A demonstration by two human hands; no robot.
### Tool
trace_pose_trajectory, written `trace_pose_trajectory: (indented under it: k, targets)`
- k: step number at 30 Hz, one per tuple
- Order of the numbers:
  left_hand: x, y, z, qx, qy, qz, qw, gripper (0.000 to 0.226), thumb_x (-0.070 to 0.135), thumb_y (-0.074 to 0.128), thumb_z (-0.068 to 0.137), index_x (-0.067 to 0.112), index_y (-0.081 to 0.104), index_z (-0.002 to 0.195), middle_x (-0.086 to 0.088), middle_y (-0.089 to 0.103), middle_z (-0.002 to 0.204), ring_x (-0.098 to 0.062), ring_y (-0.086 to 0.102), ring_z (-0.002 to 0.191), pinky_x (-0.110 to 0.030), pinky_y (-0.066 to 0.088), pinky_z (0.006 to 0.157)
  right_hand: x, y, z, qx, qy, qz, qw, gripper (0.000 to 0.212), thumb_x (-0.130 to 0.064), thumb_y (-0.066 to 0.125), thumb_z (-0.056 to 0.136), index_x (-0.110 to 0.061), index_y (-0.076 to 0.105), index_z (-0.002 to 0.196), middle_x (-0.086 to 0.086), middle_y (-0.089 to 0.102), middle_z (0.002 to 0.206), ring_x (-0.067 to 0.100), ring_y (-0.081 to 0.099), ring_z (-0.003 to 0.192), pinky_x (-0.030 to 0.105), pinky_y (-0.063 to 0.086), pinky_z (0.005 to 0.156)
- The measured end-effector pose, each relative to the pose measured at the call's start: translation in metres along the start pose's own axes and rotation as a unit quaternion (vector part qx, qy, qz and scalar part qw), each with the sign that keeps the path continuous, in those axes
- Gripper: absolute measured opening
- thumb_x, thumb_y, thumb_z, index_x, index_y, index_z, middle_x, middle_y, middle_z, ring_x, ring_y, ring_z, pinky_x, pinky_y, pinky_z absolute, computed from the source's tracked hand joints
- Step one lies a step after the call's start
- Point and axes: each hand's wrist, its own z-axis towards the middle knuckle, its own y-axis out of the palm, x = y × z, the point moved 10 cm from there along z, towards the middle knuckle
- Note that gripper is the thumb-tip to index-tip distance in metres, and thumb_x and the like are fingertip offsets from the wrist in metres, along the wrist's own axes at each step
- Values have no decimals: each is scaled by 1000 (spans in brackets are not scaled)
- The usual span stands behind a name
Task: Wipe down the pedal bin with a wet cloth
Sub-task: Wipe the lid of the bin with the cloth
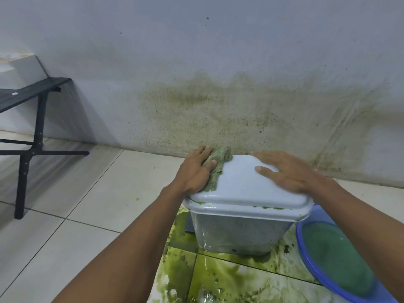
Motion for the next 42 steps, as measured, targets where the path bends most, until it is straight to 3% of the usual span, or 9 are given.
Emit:
trace_pose_trajectory:
  k: [7, 13, 16, 19, 24, 29, 34, 38, 42]
  targets:
    - [-2, -1, -40, 46, -19, -6, 999, 56, 40, 39, 107, 30, 23, 160, 6, 4, 170, -15, 5, 156, -37, 9, 125, 5, 0, 3, 37, 39, -1, 999, 61, -79, 23, 91, -59, 25, 148, -18, 32, 159, 16, 25, 148, 55, 19, 118]
    - [2, 7, -89, 146, -54, -16, 988, 55, 38, 34, 108, 26, 22, 161, 5, 6, 170, -16, 7, 156, -31, 6, 123, 5, -1, -4, 32, 62, 17, 997, 63, -80, 24, 89, -58, 26, 148, -14, 33, 160, 19, 24, 149, 57, 20, 118]
    - [0, 5, -63, 127, -43, -2, 991, 53, 38, 35, 108, 27, 29, 159, 3, 16, 169, -18, 15, 155, -35, 12, 123, 3, -1, -24, 43, 84, 31, 995, 66, -78, 25, 90, -52, 27, 150, -9, 32, 161, 22, 24, 149, 54, 19, 120]
    - [3, -3, -26, 91, -22, 23, 995, 50, 37, 36, 108, 26, 34, 157, 3, 27, 165, -20, 26, 151, -37, 22, 120, -2, 8, -42, 32, 121, -3, 992, 64, -72, 20, 95, -49, 16, 154, -1, 28, 163, 26, 22, 150, 50, 22, 117]
    - [15, 4, 0, 63, 19, 32, 997, 49, 36, 37, 108, 26, 37, 156, 4, 33, 163, -21, 33, 148, -37, 27, 117, 1, -1, -36, 26, 120, -94, 988, 78, -74, 13, 93, -29, 20, 157, 7, 41, 155, 30, 41, 138, 50, 35, 112]
    - [8, 3, -2, 94, 6, -6, 996, 49, 38, 39, 107, 27, 39, 154, 4, 38, 160, -19, 34, 146, -38, 27, 118, -15, 12, -29, 1, 11, -28, 1000, 58, -72, 10, 94, -60, 0, 150, -11, 10, 167, 18, 12, 153, 55, 12, 122]
    - [1, 4, -35, 193, 8, -46, 980, 50, 42, 33, 104, 25, 43, 150, 3, 49, 148, -18, 39, 138, -36, 31, 116, -12, 10, -26, 30, 35, -16, 999, 47, -65, 16, 100, -67, 5, 146, -11, 17, 166, 21, 21, 151, 50, 17, 120]
    - [-5, 19, -62, 266, -11, -93, 960, 60, 48, 26, 101, 19, 36, 153, 0, 38, 151, -17, 30, 142, -39, 26, 121, -12, 9, -25, 29, 46, -32, 998, 50, -70, 13, 96, -69, 1, 144, -5, 27, 162, 29, 32, 144, 54, 23, 117]
    - [-5, 20, -28, 240, -20, -110, 964, 60, 48, 26, 100, 19, 37, 152, -3, 38, 152, -21, 29, 143, -43, 26, 120, -6, 9, -23, 10, 80, -35, 996, 53, -70, 12, 95, -65, 0, 147, 6, 29, 161, 34, 32, 144, 53, 25, 117]
